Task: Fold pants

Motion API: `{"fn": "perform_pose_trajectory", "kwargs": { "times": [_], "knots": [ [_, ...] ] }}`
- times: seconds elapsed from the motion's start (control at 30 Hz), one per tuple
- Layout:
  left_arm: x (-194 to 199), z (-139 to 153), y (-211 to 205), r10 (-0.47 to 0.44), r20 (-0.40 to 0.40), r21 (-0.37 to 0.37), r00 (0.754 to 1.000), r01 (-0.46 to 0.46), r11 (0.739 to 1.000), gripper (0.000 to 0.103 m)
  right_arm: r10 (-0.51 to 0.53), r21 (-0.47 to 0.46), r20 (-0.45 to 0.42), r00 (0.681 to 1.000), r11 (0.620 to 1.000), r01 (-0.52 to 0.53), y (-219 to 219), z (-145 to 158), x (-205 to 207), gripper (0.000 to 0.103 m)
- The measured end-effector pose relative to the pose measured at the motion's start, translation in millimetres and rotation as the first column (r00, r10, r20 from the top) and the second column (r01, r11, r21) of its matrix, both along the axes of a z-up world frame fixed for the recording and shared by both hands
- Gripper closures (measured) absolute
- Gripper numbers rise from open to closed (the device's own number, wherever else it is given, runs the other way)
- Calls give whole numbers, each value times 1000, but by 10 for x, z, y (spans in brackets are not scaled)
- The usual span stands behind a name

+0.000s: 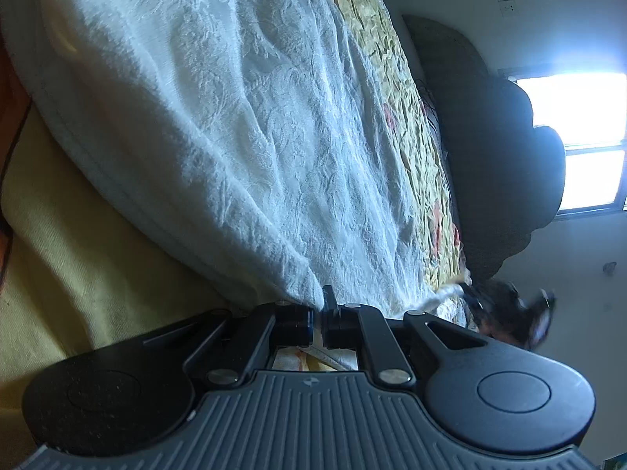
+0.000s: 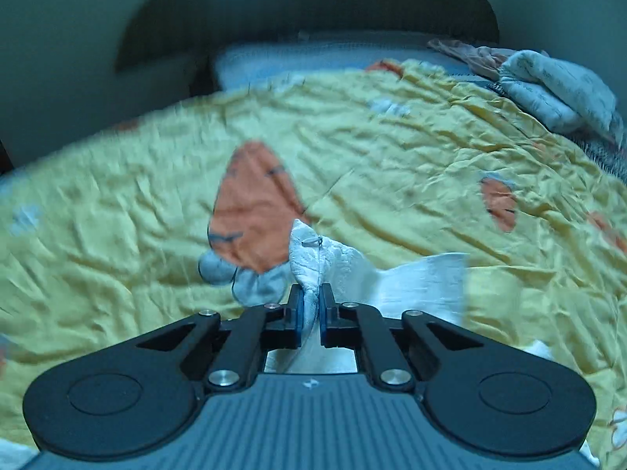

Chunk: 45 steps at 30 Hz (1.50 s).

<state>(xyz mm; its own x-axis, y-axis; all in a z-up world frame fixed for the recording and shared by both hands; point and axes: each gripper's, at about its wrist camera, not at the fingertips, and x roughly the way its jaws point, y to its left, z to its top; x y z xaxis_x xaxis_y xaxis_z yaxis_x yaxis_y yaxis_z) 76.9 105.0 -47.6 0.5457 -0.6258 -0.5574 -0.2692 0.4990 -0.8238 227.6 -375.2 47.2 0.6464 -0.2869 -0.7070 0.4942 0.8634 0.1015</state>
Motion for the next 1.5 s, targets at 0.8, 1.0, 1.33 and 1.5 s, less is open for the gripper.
{"fn": "perform_pose_trajectory", "kwargs": {
  "times": [0.8, 1.0, 1.33, 1.5],
  "knots": [
    [-14, 9, -44, -5, 45, 32, 999, 4, 999, 89, -368, 784, 301, 880, 621, -8, -1393, -920, -2206, 59],
    [-24, 14, -40, -13, 54, 38, 998, 11, 999, 89, -371, 748, 278, 886, 662, 42, -1503, -883, -2118, 87],
    [-7, -42, 11, -28, 61, 6, 998, 28, 1000, 89, -246, 666, 233, 941, 745, 29, -1602, -706, -2188, 98],
    [9, -44, 24, -38, 61, 10, 997, 37, 999, 89, -276, 695, 295, 915, 719, -7, -1626, -784, -2303, 98]
  ]
}}
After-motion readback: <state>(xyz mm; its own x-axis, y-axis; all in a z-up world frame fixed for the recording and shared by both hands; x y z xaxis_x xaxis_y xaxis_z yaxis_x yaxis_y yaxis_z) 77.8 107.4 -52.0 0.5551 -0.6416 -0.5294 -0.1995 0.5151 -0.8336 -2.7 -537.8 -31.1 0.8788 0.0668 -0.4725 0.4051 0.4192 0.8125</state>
